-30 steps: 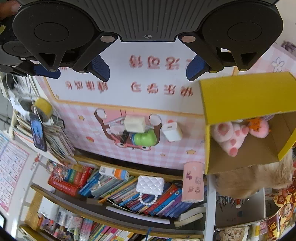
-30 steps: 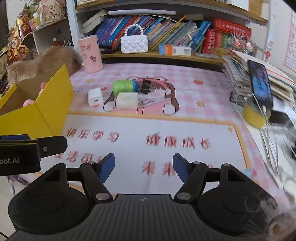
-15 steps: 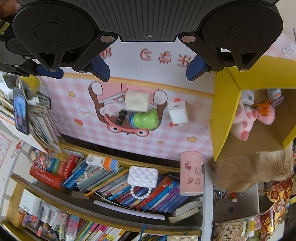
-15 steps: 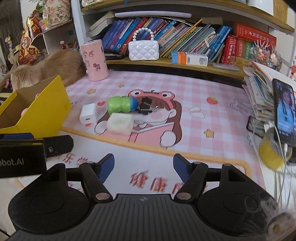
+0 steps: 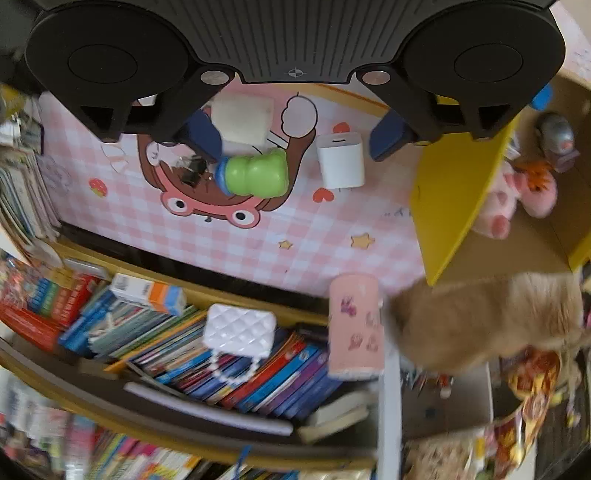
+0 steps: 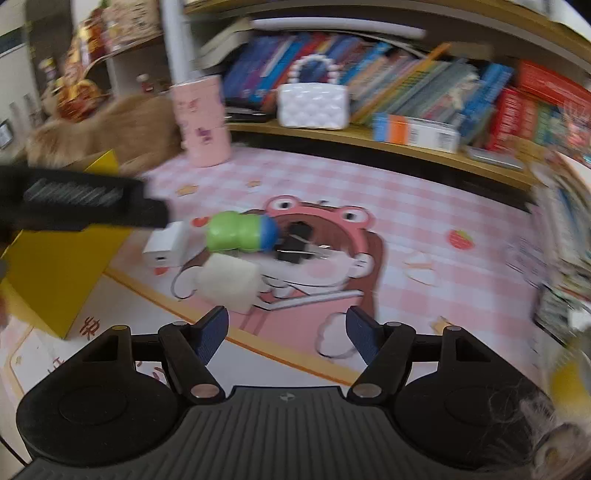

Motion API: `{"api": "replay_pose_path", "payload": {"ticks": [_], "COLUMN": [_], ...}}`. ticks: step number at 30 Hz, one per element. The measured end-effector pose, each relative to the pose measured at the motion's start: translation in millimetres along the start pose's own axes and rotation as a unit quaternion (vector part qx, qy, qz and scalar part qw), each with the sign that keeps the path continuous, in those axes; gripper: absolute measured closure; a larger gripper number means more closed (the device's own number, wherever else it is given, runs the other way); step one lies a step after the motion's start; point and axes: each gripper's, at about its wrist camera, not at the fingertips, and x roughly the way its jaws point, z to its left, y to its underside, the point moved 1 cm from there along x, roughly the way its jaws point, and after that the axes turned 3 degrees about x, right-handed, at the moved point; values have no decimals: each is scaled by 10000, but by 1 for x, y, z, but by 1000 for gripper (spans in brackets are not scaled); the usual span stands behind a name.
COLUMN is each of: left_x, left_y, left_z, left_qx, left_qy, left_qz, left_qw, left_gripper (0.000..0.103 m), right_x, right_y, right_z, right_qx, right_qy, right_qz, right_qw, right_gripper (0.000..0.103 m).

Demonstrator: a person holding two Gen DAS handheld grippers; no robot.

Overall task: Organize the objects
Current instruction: 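Grasp the white charger with the left tool while the right tool grasps the white sponge, then carry the white charger and white sponge toward the yellow box with both tools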

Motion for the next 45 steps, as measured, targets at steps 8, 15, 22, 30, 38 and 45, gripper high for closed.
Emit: {"api": "replay_pose_path", "payload": {"ticks": [8,15,22,30,38,45], "left_x": [63,96,116,91,35,-10], "left_y": [-4,-1,1,-4,-6,5], "left_z": [4,13,18,18,12,12], "left_qx": [72,99,126,-9,-145,-164], "left_qy": [-566,-821,-734,-567,-85,312], "left_qz": [467,744,878,735,372,206], "left_qw": [9973,9938,9933,9957,9992,9992], "left_gripper": [32,33,60,62,62,62], "right_x": [43,67,91,91,46,-1], "right_y": [-3,-10,-12,-13,-1,12], "right_z": [15,24,29,33,18,12], "right_qx": [-334,-521,-546,-487,-191,39], "right_qy": [-352,-504,-600,-537,-465,-365], "right_qz": [99,34,189,198,108,-26], "right_qw": [9988,9974,9965,9972,9987,9993], "right_gripper": [29,29,28,50,51,51]}}
